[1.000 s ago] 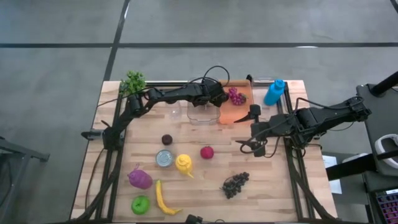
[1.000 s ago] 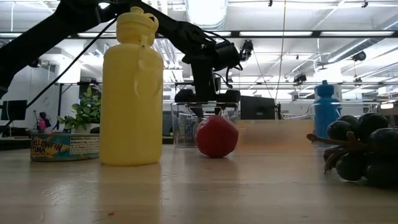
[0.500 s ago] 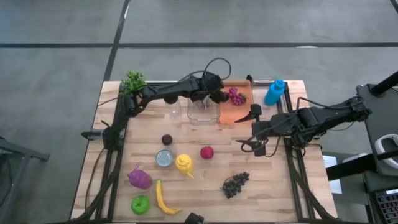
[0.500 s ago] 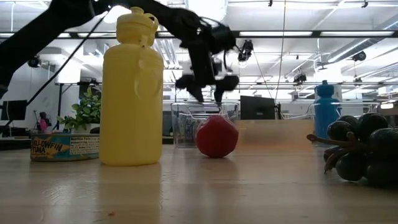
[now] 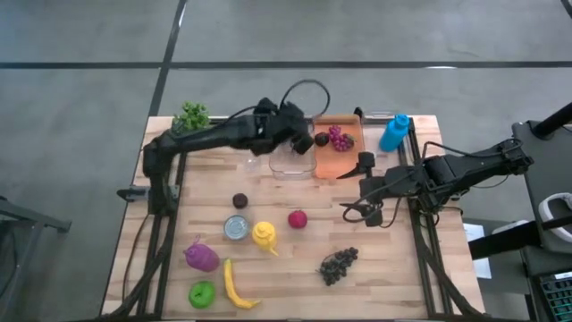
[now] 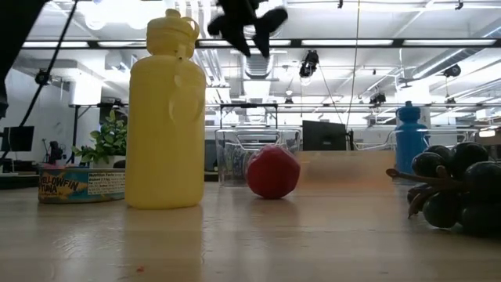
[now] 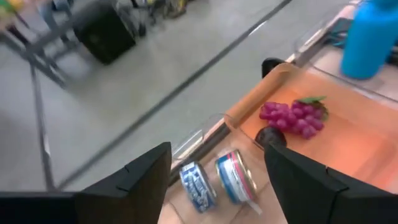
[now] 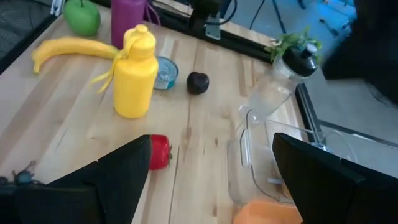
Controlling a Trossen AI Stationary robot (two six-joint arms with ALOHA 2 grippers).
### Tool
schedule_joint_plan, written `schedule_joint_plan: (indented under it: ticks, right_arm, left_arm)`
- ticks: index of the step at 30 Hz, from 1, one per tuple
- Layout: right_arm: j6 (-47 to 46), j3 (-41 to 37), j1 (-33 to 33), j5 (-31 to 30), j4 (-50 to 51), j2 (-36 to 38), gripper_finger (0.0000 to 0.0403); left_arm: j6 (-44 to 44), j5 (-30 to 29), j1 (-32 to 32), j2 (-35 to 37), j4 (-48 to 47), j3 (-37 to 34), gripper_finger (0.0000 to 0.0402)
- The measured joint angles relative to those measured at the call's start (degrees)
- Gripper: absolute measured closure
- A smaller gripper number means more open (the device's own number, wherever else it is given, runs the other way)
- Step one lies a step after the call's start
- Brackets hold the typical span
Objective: Pick & Place Food Item
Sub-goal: Put the black grapes into the orange bin
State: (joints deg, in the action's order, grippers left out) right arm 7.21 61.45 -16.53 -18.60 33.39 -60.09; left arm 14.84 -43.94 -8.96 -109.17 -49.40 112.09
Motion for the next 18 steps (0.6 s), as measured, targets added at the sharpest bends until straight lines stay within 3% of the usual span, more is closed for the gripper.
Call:
schedule_joint_plan:
  ticks: [6, 18]
  right_arm:
    - [-0.8, 0.0, -0.7, 2.6, 0.6, -1.6, 0.0076]
    - [-7.9, -3.5, -7.0, 5.4, 2.5, -3.2, 0.0078]
  left_arm:
    - [-1.4, -6.1, 8.9, 2.5, -2.0, 0.0, 0.015]
    - [2.1, -10.6, 21.5, 4.6, -8.8, 0.0, 0.0167]
